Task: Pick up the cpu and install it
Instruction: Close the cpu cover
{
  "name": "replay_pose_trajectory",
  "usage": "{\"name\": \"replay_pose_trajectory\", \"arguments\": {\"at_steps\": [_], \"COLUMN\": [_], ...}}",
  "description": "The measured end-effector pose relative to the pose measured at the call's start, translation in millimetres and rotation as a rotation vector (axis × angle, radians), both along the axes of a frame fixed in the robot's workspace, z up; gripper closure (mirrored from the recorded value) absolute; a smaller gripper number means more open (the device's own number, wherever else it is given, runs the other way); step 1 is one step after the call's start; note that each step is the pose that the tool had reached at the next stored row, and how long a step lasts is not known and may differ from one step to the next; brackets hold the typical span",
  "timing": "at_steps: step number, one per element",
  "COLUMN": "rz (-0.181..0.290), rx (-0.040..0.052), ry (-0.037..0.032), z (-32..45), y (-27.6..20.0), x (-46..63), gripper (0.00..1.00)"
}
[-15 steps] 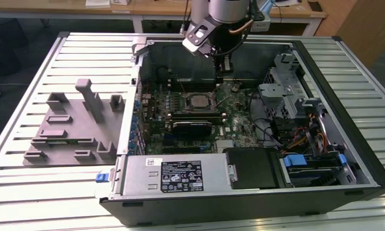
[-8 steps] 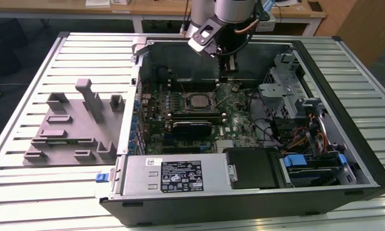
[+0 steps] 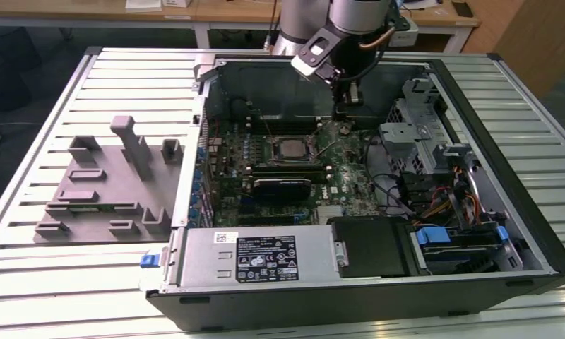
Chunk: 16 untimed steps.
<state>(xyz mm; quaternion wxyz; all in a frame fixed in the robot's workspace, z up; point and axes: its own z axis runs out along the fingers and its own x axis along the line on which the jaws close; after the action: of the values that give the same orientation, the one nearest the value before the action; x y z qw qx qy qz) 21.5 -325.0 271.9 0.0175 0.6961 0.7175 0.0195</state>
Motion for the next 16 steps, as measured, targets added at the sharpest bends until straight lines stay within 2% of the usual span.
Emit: {"name": "replay_pose_trajectory", "arguments": {"at_steps": [6, 16], "rz": [0.000, 0.000], "rx": [-0.0001, -0.0001], "ry": [0.0000, 0.0000], "z": [-3.7, -21.7], "y": [0.2, 0.1], "x": [12.1, 20.0], "gripper": [0.89, 0.89]}}
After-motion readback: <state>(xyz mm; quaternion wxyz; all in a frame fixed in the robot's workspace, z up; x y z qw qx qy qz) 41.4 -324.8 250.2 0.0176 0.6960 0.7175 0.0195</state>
